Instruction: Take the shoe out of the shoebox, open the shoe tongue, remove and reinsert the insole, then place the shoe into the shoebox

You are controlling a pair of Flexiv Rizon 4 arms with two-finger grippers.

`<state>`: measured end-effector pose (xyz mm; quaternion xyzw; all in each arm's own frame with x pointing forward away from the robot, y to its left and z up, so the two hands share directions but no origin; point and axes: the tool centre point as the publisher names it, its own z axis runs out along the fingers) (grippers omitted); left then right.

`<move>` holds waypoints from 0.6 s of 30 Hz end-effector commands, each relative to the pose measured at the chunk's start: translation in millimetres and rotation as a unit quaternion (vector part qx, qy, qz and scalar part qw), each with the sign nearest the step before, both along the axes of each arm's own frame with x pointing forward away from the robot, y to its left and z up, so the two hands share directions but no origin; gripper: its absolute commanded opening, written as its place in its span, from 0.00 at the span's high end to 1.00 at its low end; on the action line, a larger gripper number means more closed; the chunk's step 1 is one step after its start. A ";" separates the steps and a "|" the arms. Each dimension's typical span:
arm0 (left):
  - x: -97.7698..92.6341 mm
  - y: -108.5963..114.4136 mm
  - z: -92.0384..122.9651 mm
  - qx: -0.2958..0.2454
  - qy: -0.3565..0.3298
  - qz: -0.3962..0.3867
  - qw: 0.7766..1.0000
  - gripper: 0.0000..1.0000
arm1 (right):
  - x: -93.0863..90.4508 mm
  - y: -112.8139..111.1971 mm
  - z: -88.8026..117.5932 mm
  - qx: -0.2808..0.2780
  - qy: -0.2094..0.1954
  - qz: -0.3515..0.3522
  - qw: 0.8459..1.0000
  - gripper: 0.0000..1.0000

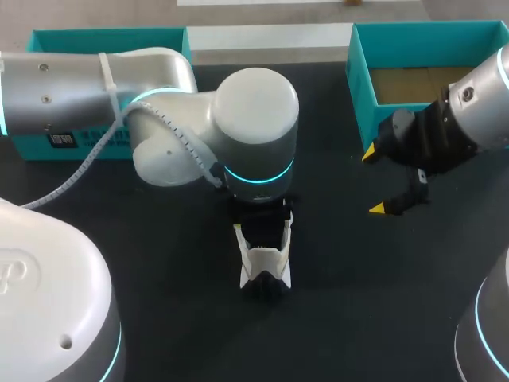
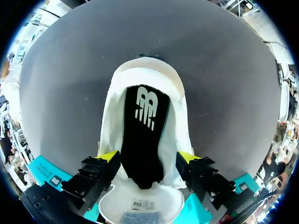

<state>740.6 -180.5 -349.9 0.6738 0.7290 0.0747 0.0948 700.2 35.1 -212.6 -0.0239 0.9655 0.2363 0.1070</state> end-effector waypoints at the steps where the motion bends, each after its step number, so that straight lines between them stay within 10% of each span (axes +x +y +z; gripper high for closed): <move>1: 1.3 3.1 2.7 -0.002 0.003 -0.004 1.000 0.00 | 0.0 1.5 -1.1 -0.001 0.000 -0.001 1.000 0.00; 18: -5.2 11.4 21.0 -0.021 -0.001 -0.014 1.000 0.00 | 0.0 1.5 -1.1 -0.001 0.000 -0.001 1.000 0.00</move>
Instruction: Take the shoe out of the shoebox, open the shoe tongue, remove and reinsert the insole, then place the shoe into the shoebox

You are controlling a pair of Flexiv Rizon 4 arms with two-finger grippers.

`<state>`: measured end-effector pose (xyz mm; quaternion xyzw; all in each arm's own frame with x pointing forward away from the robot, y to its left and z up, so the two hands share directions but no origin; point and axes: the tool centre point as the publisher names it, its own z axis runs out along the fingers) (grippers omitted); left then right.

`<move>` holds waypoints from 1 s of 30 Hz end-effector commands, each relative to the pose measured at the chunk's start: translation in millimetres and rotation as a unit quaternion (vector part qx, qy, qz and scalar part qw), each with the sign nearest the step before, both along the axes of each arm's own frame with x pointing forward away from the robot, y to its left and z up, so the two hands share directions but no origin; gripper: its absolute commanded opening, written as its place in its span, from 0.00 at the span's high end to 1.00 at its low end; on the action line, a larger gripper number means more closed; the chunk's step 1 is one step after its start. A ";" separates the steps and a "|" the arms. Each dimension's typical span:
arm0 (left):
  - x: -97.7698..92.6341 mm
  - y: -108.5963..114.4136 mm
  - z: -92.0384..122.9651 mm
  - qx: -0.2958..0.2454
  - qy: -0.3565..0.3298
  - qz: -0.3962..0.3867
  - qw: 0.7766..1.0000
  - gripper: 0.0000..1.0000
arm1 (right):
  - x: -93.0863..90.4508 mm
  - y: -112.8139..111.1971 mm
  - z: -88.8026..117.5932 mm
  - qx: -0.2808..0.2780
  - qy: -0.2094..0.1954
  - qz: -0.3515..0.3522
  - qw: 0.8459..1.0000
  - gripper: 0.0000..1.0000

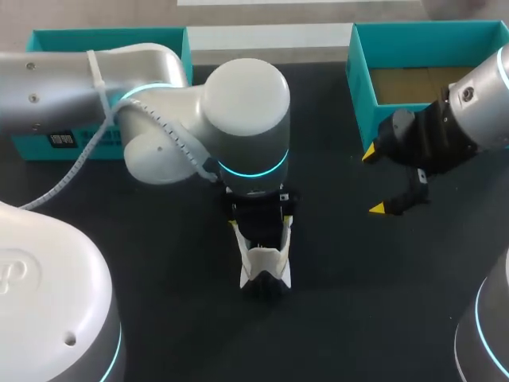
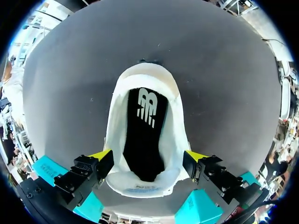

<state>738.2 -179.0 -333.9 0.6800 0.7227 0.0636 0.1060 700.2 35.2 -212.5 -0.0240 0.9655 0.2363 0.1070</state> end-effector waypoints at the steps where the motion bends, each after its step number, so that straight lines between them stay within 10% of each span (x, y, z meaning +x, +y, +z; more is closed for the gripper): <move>1: -2.4 10.0 4.9 -0.007 -0.001 -0.003 1.000 0.00 | 0.0 1.4 -1.2 -0.001 0.000 -0.001 1.000 0.00; 30: 34.3 3.2 52.3 -0.041 -0.016 -0.007 0.999 0.00 | 0.0 1.4 -1.2 -0.001 0.000 -0.001 1.000 0.00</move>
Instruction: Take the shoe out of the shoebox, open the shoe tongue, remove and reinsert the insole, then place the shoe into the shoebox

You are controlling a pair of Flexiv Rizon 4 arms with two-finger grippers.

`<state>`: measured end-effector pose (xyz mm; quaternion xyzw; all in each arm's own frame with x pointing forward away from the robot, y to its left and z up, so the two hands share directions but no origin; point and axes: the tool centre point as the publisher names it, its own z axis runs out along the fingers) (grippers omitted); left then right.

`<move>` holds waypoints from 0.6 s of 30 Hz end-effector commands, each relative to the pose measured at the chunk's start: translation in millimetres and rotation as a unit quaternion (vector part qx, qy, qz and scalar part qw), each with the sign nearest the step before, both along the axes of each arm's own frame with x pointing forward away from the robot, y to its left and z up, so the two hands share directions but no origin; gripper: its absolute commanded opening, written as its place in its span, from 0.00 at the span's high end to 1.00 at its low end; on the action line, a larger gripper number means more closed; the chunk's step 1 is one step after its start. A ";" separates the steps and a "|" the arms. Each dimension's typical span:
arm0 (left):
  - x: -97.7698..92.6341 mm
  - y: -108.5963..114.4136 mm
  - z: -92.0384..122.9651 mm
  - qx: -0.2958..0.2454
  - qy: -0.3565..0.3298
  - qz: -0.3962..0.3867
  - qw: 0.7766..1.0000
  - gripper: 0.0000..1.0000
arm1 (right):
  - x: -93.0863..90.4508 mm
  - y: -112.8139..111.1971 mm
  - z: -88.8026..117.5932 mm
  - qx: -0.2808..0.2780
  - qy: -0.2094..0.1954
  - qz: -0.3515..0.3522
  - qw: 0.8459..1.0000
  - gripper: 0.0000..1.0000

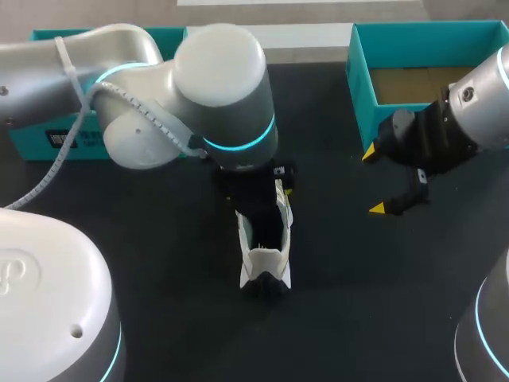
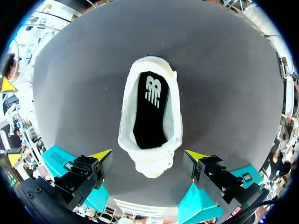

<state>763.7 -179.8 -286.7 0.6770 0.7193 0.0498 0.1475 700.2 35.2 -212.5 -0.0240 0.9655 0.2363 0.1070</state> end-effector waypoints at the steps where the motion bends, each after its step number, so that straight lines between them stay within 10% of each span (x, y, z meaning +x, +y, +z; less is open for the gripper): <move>1: 11.5 3.6 5.1 -0.002 0.005 -0.004 1.000 0.00 | 0.0 1.4 -1.3 -0.001 0.000 -0.001 1.000 0.00; 4: 18.5 2.7 4.2 0.003 0.003 -0.006 1.000 0.00 | 0.0 1.4 -1.3 -0.001 0.000 -0.001 1.000 0.00; 9: 22.8 -1.0 -2.3 0.012 0.006 -0.008 1.000 0.48 | 0.0 1.4 -1.3 -0.001 0.000 -0.001 1.000 0.00; 18: 11.8 -1.4 -11.3 0.012 0.019 -0.018 1.000 0.55 | 0.0 1.4 -1.3 -0.001 0.000 -0.001 1.000 0.00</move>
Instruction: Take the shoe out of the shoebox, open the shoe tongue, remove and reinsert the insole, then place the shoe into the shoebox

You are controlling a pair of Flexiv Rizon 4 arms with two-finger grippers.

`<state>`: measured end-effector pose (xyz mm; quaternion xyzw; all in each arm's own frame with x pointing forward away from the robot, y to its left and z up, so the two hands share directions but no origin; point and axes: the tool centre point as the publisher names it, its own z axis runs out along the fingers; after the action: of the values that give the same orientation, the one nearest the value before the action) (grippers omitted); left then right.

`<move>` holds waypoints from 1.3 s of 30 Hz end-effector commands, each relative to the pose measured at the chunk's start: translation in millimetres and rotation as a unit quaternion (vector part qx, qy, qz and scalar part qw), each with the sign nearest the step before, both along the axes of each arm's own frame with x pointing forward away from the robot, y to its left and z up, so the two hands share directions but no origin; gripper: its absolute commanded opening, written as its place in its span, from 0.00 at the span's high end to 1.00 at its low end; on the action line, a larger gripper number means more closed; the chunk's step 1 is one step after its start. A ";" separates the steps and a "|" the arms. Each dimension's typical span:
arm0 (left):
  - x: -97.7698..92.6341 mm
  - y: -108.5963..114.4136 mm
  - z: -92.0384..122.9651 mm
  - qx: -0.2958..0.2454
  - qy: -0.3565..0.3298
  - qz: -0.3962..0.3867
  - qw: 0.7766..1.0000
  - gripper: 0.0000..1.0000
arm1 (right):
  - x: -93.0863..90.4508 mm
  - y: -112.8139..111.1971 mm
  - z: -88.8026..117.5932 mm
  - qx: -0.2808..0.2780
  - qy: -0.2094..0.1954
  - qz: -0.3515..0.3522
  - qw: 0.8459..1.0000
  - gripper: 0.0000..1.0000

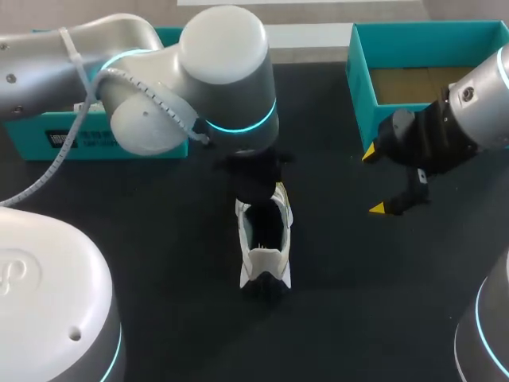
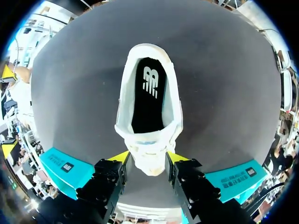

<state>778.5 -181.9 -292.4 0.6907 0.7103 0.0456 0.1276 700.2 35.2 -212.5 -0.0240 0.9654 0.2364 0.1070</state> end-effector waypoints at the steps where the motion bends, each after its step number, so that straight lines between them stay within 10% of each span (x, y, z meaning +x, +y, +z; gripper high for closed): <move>1: -4.5 1.0 -7.9 0.000 0.005 -0.003 1.000 0.55 | -0.1 1.4 -1.2 -0.002 0.000 -0.001 1.000 0.00; 32: -35.3 -0.2 -38.6 -0.001 0.037 0.030 0.999 0.58 | -0.1 1.4 -1.2 -0.002 0.000 -0.001 1.000 0.00; 35: -39.5 6.9 -21.0 -0.020 0.047 0.048 0.998 0.51 | -0.1 1.4 -1.2 -0.002 0.000 -0.001 1.000 0.00; 39: -44.1 23.6 2.0 -0.024 0.073 0.102 0.992 0.06 | -0.1 1.4 -1.2 -0.002 0.000 -0.001 1.000 0.00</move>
<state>738.2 -180.5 -315.7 0.6202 0.7792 -0.0044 0.0906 700.3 35.2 -212.6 -0.0240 0.9654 0.2365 0.1070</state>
